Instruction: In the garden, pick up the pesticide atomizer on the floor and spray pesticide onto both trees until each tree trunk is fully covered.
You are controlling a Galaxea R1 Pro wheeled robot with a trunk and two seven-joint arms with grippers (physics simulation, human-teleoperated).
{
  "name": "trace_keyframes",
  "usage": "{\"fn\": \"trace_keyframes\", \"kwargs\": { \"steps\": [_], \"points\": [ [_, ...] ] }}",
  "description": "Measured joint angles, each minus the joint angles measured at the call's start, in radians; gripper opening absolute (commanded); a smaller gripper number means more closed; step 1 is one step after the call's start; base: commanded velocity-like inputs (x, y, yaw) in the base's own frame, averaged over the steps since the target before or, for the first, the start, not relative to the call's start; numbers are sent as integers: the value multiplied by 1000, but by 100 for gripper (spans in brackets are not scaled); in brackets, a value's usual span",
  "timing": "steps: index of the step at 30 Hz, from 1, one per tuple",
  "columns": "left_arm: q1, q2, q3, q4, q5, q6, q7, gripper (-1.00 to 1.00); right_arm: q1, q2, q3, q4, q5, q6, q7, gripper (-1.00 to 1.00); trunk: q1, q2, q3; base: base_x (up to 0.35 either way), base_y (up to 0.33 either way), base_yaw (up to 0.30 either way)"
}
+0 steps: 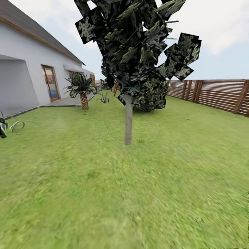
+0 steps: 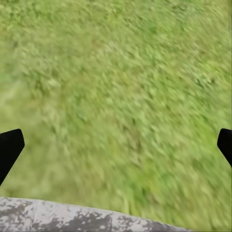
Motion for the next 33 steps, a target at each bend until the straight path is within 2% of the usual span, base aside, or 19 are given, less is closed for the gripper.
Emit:
{"fn": "trace_keyframes", "kwargs": {
  "steps": [15,26,33],
  "points": [
    [0,0,0,-1,0,0,0,100,0,0,0,1,0,0,1,100,0,0,0,122,296,-267],
    [0,0,0,-1,0,0,-3,100,0,0,1,1,-1,1,3,100,0,0,0,14,300,-268],
    [0,0,-1,-1,0,0,-5,100,0,0,1,0,-1,1,6,100,0,0,0,0,83,-270]
  ]
}}
